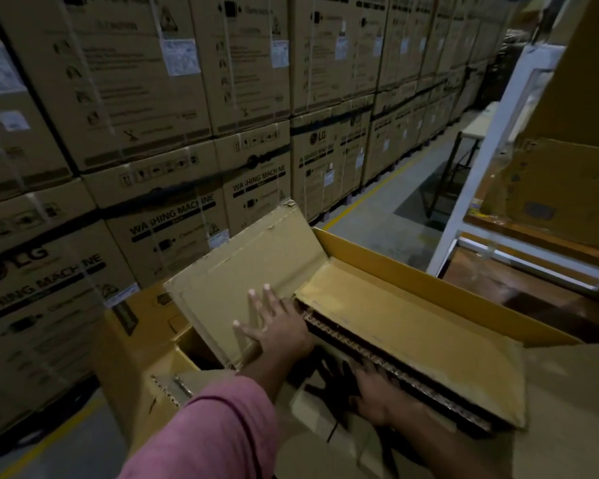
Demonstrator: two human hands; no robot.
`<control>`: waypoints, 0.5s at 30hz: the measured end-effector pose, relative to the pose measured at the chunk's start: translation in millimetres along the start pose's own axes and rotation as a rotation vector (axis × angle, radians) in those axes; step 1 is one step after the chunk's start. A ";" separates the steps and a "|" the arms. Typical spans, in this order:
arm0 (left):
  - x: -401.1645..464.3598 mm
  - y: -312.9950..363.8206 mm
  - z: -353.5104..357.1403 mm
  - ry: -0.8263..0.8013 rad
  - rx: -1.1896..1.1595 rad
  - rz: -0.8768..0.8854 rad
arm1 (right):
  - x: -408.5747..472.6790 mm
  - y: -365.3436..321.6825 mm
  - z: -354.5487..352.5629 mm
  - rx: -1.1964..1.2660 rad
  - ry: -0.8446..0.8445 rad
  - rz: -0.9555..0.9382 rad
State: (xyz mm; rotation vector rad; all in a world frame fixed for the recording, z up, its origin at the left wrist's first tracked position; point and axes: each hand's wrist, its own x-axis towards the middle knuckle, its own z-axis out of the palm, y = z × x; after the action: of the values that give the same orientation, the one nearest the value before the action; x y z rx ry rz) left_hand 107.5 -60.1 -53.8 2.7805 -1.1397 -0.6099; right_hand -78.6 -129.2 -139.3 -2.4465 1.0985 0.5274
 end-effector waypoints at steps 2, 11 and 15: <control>2.1 0.7 11.1 0.070 0.019 -0.009 | -5.7 -1.3 1.1 0.011 0.041 0.000; 2.6 16.6 1.9 0.297 0.110 0.314 | -17.9 13.1 -67.4 -0.094 0.596 0.022; 13.3 44.9 -12.3 0.049 0.287 0.374 | -11.2 39.4 -114.9 -0.171 0.727 0.120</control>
State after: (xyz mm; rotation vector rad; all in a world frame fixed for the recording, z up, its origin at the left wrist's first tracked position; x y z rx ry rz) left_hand 91.2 -102.6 -37.3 2.6617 -1.8012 -0.3607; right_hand -96.1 -204.2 -44.7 -2.8148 1.5210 -0.2915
